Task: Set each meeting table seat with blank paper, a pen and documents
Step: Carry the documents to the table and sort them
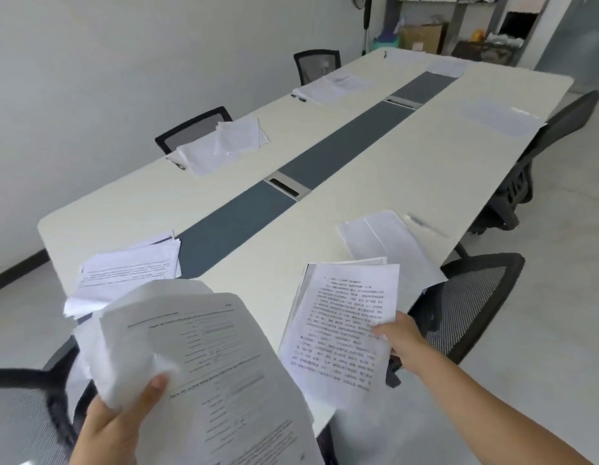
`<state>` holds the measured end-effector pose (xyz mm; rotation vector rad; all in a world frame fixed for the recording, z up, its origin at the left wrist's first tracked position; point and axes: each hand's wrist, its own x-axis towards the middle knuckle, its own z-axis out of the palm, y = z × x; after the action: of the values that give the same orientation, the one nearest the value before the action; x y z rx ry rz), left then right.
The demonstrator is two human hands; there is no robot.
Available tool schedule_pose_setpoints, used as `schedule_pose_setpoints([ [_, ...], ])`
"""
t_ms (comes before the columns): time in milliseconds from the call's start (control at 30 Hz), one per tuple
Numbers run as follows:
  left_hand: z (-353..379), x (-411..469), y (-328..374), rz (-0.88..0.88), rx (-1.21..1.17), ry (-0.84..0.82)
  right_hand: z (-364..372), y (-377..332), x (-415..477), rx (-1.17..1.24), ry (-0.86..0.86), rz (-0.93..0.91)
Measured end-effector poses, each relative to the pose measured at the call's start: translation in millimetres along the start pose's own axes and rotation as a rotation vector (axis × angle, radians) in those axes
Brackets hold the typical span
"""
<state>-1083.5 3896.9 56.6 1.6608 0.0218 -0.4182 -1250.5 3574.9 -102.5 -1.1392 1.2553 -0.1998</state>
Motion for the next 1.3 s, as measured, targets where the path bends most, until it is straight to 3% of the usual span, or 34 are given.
schedule_pose_setpoints([
  [133, 7, 15, 7, -0.034, -0.048, 0.034, 22, -30, 43, -0.115, 0.045, -0.028],
  [267, 28, 32, 13, -0.084, -0.127, -0.037, 32, -39, 80, -0.281, 0.090, -0.020],
  [467, 62, 84, 1, -0.236, -0.247, -0.281, 28, -41, 96, -0.797, 0.178, -0.124],
  [533, 76, 98, 0, -0.303, -0.295, -0.390, 32, -53, 72, -0.508, 0.068, -0.152],
  [633, 104, 109, -3, -0.363, -0.323, -0.571, 37, -77, 11, 0.068, -0.384, 0.116],
  [700, 122, 109, -4, -0.373, -0.298, -0.662, 29, -82, -20, 0.205, -0.524, 0.136],
  [867, 172, 93, -5, -0.359, -0.192, -0.803, -15, -80, -41, 0.177, -0.179, -0.146],
  [1300, 356, -61, -17, -0.167, 0.063, -1.002, -246, -41, -106, 0.172, 0.430, -0.414],
])
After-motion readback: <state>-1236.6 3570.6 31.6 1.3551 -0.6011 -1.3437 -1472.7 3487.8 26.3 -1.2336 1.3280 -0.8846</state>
